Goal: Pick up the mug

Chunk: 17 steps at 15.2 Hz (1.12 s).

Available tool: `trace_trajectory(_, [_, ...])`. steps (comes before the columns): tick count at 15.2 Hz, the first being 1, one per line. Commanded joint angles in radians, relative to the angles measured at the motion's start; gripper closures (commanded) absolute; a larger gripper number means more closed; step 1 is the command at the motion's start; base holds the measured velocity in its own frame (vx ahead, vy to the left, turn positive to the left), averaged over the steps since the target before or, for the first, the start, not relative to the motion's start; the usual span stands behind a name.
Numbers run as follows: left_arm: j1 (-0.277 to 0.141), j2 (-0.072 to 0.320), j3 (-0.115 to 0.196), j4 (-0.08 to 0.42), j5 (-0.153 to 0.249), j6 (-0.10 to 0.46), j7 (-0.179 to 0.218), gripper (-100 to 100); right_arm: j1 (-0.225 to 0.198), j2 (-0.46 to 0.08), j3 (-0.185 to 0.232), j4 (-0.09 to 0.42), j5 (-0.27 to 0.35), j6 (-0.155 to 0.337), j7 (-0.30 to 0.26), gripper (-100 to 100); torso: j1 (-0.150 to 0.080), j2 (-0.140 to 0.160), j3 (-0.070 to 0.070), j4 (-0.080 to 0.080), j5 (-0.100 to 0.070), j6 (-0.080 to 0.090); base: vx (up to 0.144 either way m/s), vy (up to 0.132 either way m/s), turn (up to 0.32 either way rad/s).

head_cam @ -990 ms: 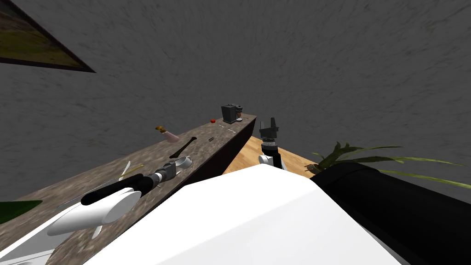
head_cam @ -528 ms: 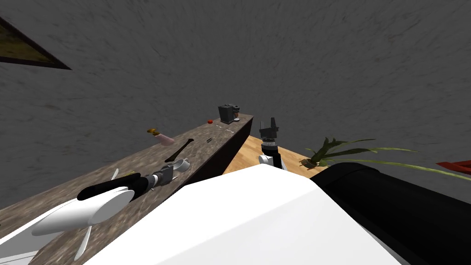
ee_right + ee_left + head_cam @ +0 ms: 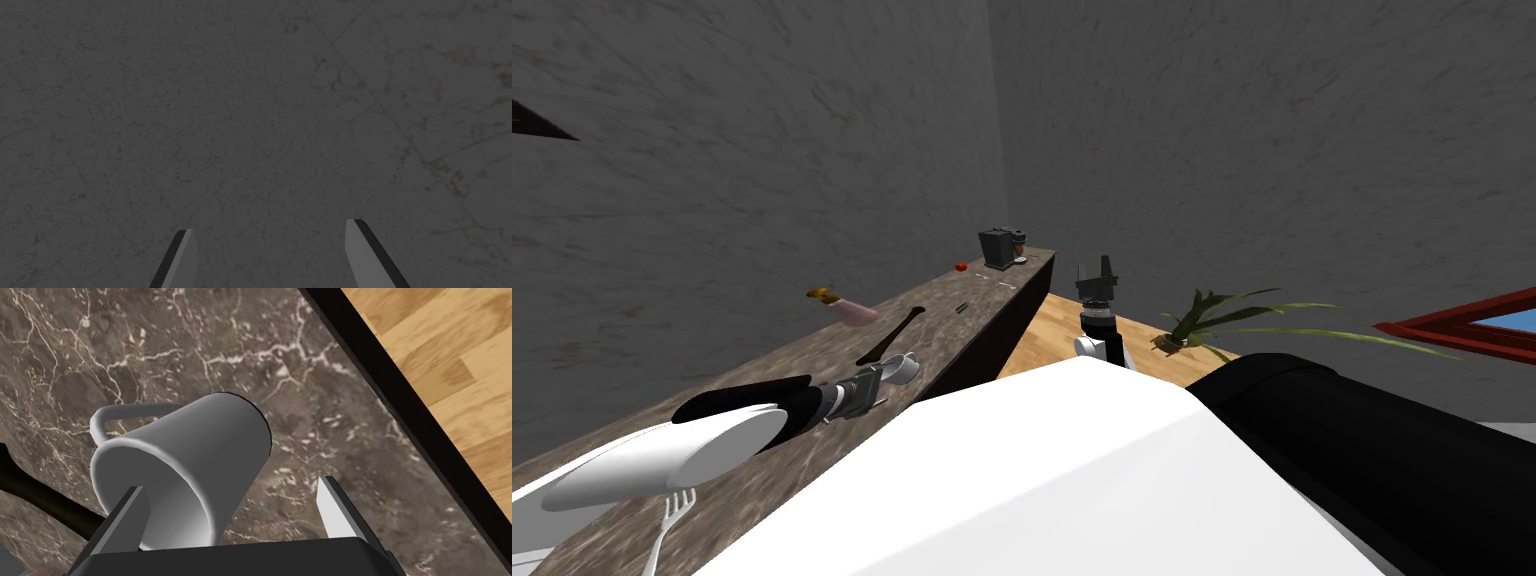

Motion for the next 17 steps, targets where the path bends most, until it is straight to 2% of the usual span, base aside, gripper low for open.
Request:
trace_trajectory(1, [-0.001,0.022,0.003,0.003,0.024,0.047,0.009,-100,0.0,0.0,0.0,0.0,0.0,0.0,0.0,0,0.0,0.0,0.0,0.0,0.0,0.0,-0.007,0.028,-0.146])
trace_trajectory(2, [-0.001,0.022,0.003,0.003,0.024,0.047,0.009,-100,0.0,0.0,0.0,0.0,0.0,0.0,0.0,0,0.0,0.0,0.0,0.0,0.0,0.0,-0.001,0.024,-0.061])
trace_trajectory(3, [0.004,0.049,0.012,0.006,0.059,0.084,0.014,-100,0.0,0.0,0.0,0.0,0.0,0.0,0.0,0,0.0,0.0,0.0,0.0,0.0,0.0,0.0,0.025,-0.111])
trace_trajectory(4, [0.004,0.049,0.012,0.006,0.059,0.091,0.014,-100,0.0,0.0,0.0,0.0,0.0,0.0,0.0,0,0.0,0.0,0.0,0.0,0.0,0.0,0.002,0.028,-0.14])
trace_trajectory(5, [0.009,0.075,0.02,0.01,0.092,0.119,0.019,-100,0.0,0.0,0.0,0.0,0.0,0.0,0.0,0,0.0,0.0,0.0,0.0,0.0,0.0,0.003,0.032,-0.184])
trace_trajectory(6, [0.009,0.075,0.02,0.01,0.092,0.131,0.019,-100,0.0,0.0,0.0,0.0,0.0,0.0,0.0,0,0.0,-0.001,0.0,0.0,0.0,0.0,0.001,0.037,-0.152])
trace_trajectory(7, [0.013,0.098,0.027,0.013,0.122,0.158,0.023,-100,0.0,0.0,0.0,0.0,0.0,0.0,0.0,0,0.0,-0.001,0.0,0.0,0.0,0.0,0.003,0.042,-0.15])
trace_trajectory(8, [0.013,0.098,0.027,0.013,0.122,0.169,0.023,-100,0.0,0.0,0.0,0.0,0.0,0.0,0.0,0,0.0,-0.001,0.0,0.0,0.0,0.0,0.003,0.04,-0.121])
trace_trajectory(9, [0.017,0.119,0.034,0.016,0.149,0.196,0.027,-100,0.0,0.0,0.0,0.0,0.0,0.0,0.0,0,0.001,-0.001,0.0,0.0,0.0,0.0,0.001,0.034,-0.142])
trace_trajectory(10, [0.017,0.119,0.034,0.016,0.149,0.203,0.027,-100,0.0,0.0,0.0,0.0,0.0,0.0,0.0,0,0.0,-0.001,0.0,0.0,0.0,0.0,0.003,0.029,-0.11])
trace_trajectory(11, [0.021,0.138,0.04,0.019,0.174,0.232,0.031,-100,0.0,0.0,0.0,0.0,0.0,0.0,0.0,0,0.0,-0.001,0.0,0.0,0.0,0.0,0.003,0.024,-0.118])
trace_trajectory(12, [0.021,0.138,0.04,0.019,0.174,0.233,0.031,-100,0.0,0.0,0.0,0.0,0.0,0.0,0.0,0,0.0,-0.001,0.0,0.0,0.0,0.0,0.005,0.024,-0.12])
trace_trajectory(14, [0.026,0.168,0.05,0.023,0.214,0.283,0.037,-100,0.0,0.0,0.0,0.0,0.0,0.0,0.0,0,0.0,-0.001,-0.001,0.0,0.0,0.0,0.008,0.029,-0.135])
trace_trajectory(15, [0.026,0.168,0.05,0.023,0.214,0.283,0.037,-100,0.0,0.0,0.0,0.0,0.0,0.0,0.0,0,0.0,-0.001,-0.001,0.0,0.0,0.0,0.005,0.031,-0.117])
trace_trajectory(17, [0.03,0.188,0.056,0.026,0.24,0.315,0.041,-100,0.0,0.0,0.0,0.0,0.0,0.0,0.0,0,0.0,-0.001,-0.001,0.0,0.0,0.0,0.004,0.027,-0.108])
